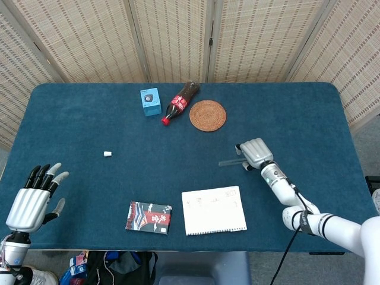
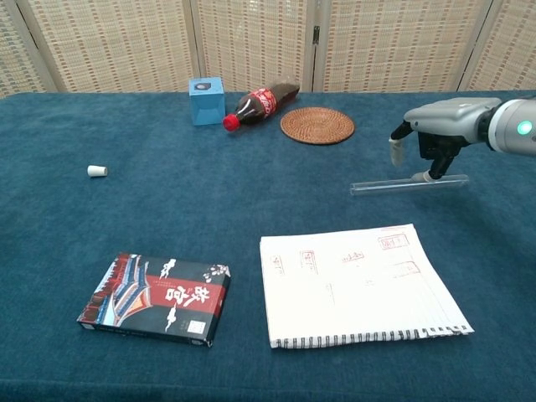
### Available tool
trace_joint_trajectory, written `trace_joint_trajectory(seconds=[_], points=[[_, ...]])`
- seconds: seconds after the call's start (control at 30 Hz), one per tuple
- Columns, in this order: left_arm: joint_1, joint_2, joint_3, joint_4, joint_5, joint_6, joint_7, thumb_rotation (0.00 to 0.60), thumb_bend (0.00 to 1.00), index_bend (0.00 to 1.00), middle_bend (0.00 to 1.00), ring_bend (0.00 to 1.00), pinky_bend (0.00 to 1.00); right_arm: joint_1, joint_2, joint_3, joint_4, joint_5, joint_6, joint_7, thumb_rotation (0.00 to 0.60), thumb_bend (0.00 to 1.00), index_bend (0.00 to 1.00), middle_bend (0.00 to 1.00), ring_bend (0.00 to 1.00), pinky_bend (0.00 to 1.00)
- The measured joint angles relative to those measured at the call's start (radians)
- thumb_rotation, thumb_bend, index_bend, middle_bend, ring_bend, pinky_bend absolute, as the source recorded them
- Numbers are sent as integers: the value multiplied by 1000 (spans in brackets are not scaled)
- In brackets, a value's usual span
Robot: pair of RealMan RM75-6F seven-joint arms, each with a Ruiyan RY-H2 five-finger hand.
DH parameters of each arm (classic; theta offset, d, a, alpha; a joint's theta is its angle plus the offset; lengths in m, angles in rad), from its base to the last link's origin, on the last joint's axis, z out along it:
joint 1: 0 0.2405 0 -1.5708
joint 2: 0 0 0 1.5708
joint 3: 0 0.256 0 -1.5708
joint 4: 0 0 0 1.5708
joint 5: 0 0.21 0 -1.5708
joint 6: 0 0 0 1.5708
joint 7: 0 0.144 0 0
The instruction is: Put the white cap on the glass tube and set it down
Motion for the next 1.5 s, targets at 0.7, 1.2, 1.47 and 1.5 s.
trace_joint_trajectory(seconds=[0.7,1.2,1.47,1.5], points=[[-3,-12,11,11,0,0,-8,600,384,183,78,39,0,11,-93,-26,120,-18,-4,29,600,297,441,1000,1000,1000],[-7,-19,12,22,-5,-2,-13,600,383,172,79,39,0,19,-114,-24,157,-7,-11,23,600,347,532,1000,1000,1000],[-17,-14,3,33,-9,-7,-15,600,383,170,79,40,0,17,-111,-17,155,-33,7,45,600,545,725,1000,1000,1000],[-21,-10,0,33,-11,-11,-15,600,383,171,79,40,0,16,-107,-15,150,-41,13,52,600,553,744,1000,1000,1000]])
